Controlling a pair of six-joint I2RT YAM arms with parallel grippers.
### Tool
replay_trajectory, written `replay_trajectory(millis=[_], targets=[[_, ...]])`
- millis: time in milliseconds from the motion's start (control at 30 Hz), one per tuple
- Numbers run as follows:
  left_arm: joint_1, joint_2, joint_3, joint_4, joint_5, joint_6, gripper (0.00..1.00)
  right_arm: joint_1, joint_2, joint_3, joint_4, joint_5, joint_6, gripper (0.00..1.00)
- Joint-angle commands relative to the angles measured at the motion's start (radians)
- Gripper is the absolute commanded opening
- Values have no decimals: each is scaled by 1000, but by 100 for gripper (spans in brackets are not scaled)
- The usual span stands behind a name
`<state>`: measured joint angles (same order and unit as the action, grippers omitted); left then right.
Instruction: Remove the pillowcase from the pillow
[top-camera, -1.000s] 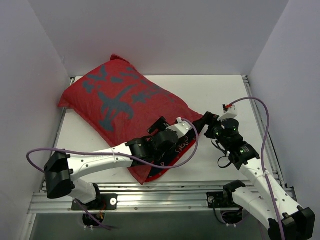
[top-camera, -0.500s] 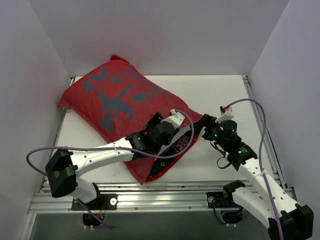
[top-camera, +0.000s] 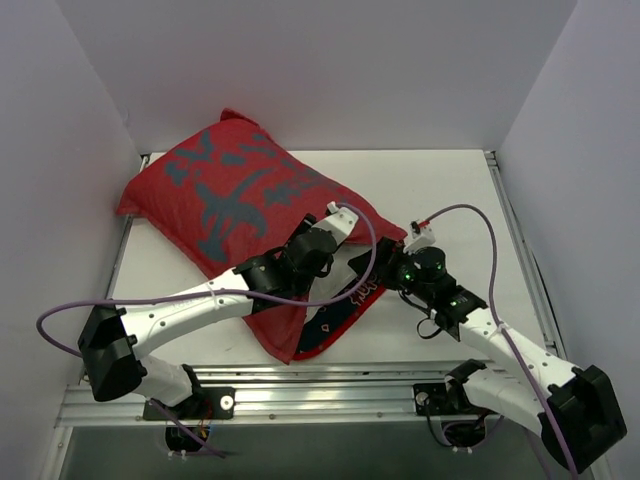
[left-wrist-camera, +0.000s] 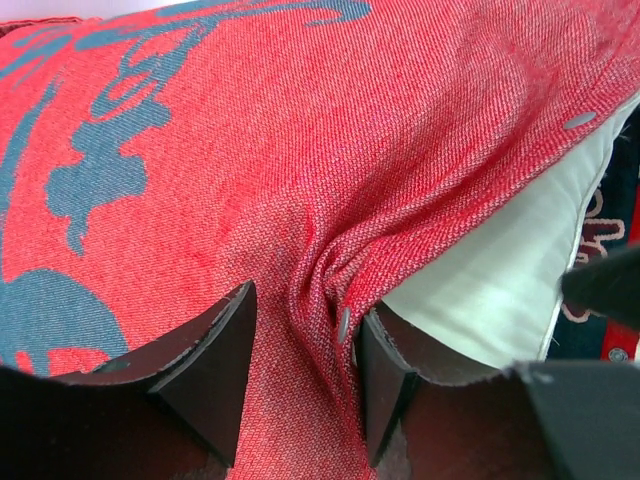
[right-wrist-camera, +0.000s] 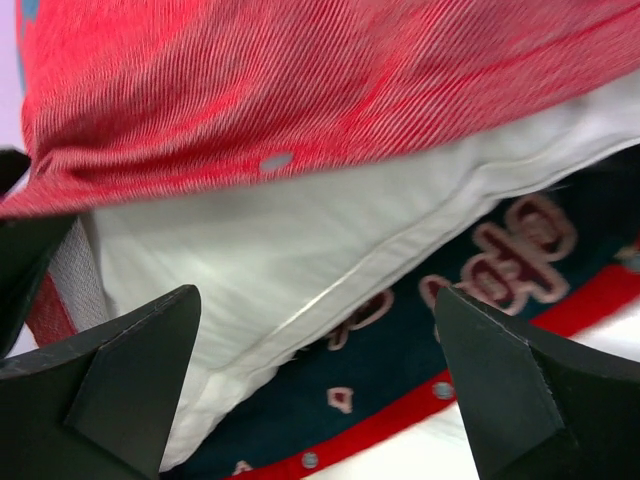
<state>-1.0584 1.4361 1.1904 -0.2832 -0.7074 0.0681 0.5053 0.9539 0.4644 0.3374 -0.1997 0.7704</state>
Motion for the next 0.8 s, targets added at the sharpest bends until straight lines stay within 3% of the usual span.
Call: replay_trajectory(millis=[0, 533, 667, 767], targets=[[8, -39, 49, -4, -27, 13, 51, 51, 43, -21, 168, -6, 92, 100], [9, -69, 26, -24, -14, -31, 50, 170, 292, -113, 523, 23, 251, 100], [9, -82, 6, -27, -7, -56, 50, 173, 345, -124, 571, 37, 253, 91], [9, -95, -14, -37, 0, -89, 50, 173, 371, -113, 597, 33, 241, 78]])
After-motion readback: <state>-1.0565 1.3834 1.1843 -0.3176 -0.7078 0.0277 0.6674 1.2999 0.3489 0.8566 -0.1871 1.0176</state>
